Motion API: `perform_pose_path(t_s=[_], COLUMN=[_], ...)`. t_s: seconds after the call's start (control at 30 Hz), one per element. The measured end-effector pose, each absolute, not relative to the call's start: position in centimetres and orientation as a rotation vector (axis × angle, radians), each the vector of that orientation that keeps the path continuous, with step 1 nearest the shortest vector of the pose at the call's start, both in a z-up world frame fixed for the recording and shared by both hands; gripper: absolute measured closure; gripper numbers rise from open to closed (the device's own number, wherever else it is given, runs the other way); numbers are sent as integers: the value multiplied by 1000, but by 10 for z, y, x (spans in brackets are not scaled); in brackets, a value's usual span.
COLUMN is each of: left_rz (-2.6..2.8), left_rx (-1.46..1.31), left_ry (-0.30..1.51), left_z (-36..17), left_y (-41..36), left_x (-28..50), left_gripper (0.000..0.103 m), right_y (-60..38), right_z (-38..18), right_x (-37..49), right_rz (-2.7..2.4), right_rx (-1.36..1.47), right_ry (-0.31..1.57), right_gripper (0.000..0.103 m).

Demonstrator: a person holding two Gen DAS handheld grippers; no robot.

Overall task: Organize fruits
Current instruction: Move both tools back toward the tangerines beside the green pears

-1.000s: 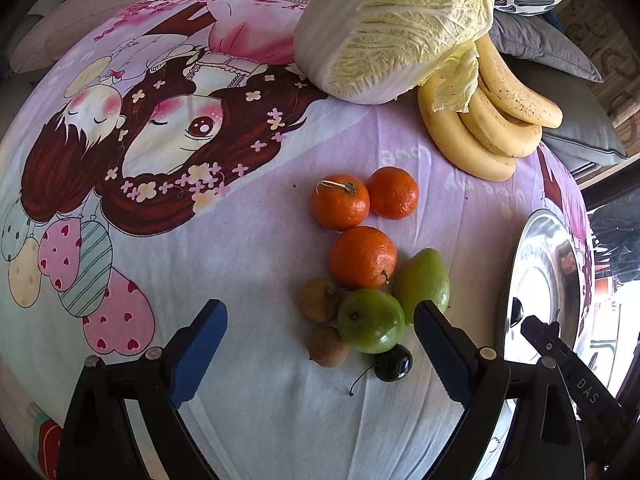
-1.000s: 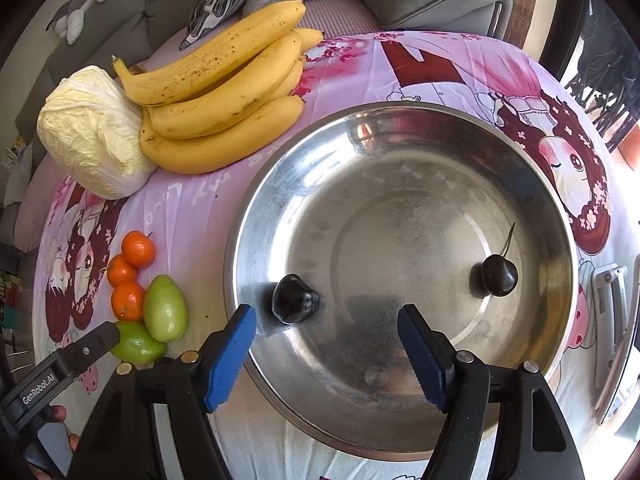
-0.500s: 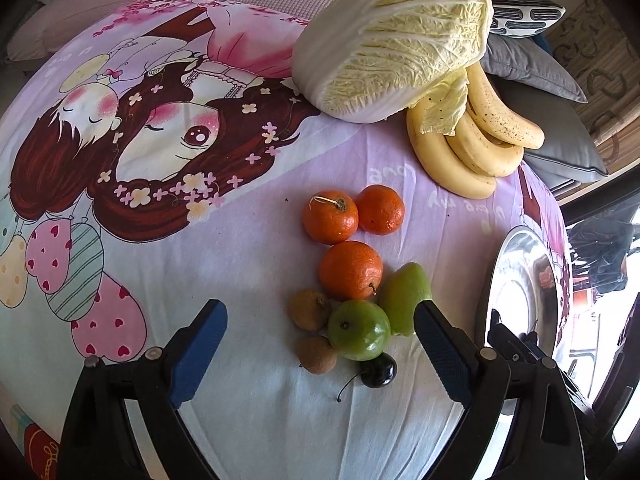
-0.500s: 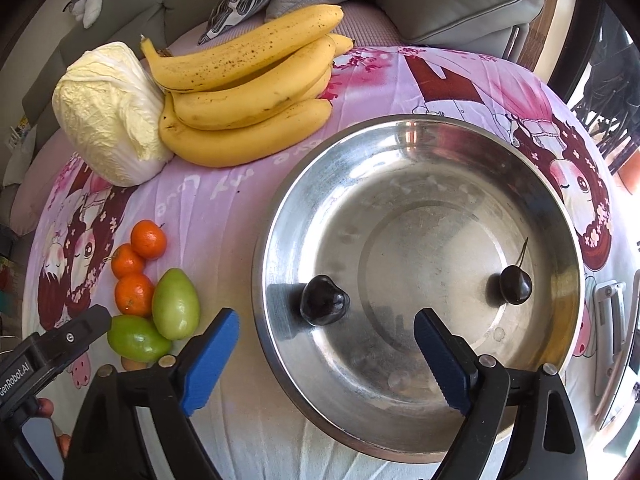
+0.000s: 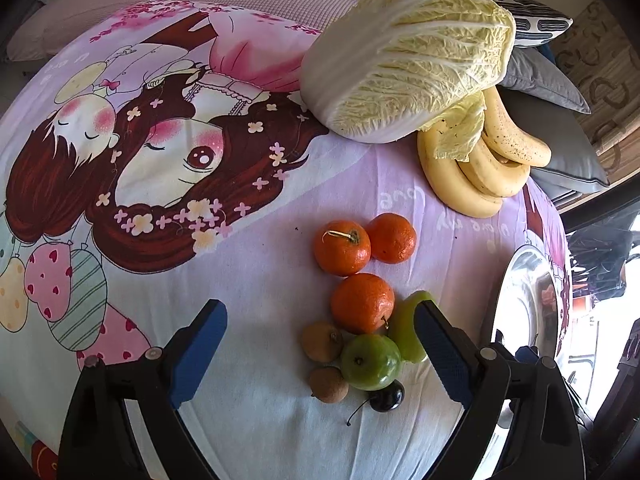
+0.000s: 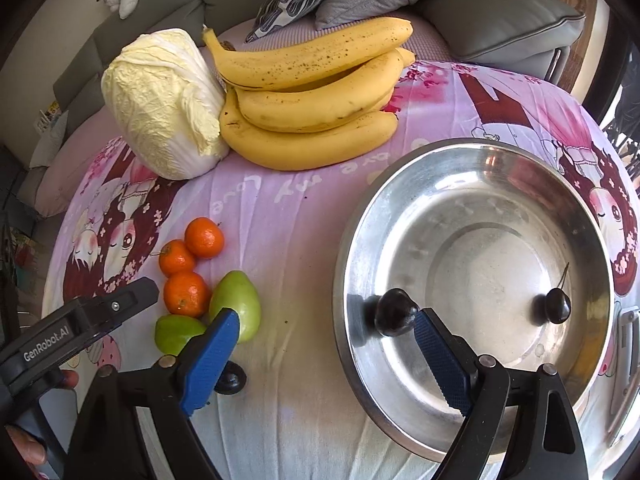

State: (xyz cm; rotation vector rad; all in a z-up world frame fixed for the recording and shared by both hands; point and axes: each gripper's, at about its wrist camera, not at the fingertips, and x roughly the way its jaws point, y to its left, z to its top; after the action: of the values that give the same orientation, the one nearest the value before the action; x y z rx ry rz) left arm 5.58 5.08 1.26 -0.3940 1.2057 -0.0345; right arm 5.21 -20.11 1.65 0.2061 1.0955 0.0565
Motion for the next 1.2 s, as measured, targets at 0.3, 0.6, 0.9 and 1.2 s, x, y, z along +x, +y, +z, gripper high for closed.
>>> perform_pose_path(t_s=[0.3, 0.6, 0.9, 1.2], left_rz=[-12, -43, -35, -27], left_rx=[-373, -488, -545, -607], left_ry=[1254, 1271, 1290, 1303], left_z=[10, 2, -2, -8], left_y=[61, 81, 97, 106], left_x=[79, 102, 114, 113], left_gripper=[8, 9, 11, 16], right_y=[-186, -171, -149, -121], right_z=[15, 12, 9, -3], right_x=[68, 99, 121, 136], right_rz=[100, 125, 181, 233], right_rx=[213, 224, 227, 201], right_ry=[1094, 1110, 1118, 1142], right_gripper=[12, 12, 25, 44])
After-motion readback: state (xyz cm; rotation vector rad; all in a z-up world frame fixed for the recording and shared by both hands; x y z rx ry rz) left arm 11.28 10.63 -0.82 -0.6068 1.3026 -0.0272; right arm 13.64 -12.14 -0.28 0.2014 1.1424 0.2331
